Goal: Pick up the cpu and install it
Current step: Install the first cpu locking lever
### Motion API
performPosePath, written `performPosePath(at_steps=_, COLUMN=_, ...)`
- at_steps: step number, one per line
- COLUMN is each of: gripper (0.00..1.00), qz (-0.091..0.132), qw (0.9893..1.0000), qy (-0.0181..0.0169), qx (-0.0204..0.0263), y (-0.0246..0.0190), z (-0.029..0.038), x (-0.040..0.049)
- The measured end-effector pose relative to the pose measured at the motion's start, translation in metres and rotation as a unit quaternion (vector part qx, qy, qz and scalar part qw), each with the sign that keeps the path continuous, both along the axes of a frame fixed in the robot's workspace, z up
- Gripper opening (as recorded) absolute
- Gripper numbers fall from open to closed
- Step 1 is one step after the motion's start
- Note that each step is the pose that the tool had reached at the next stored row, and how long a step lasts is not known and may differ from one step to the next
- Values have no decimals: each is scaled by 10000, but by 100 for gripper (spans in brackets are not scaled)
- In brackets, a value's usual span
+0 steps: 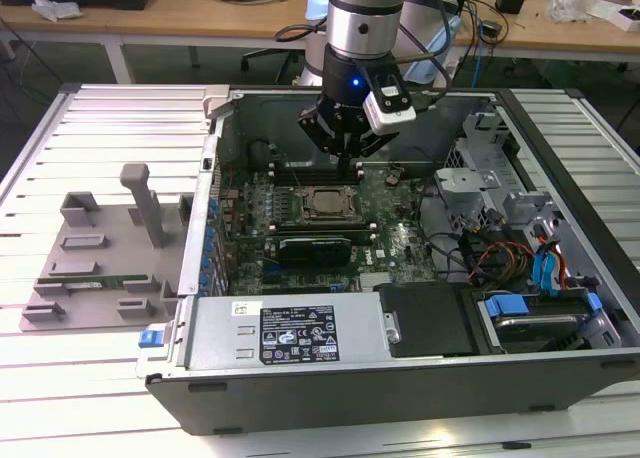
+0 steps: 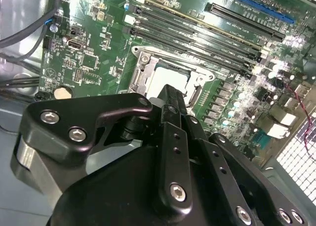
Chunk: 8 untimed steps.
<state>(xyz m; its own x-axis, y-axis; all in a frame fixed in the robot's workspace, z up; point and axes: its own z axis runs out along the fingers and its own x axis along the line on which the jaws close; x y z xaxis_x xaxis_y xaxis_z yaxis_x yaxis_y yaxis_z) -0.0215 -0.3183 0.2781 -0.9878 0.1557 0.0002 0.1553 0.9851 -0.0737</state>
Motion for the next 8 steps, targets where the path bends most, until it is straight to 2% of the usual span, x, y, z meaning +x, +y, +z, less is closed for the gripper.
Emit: performPosePath(at_steps=8, gripper=11, qz=251, qw=9997, qy=0, qx=0, y=0, z=0, x=0)
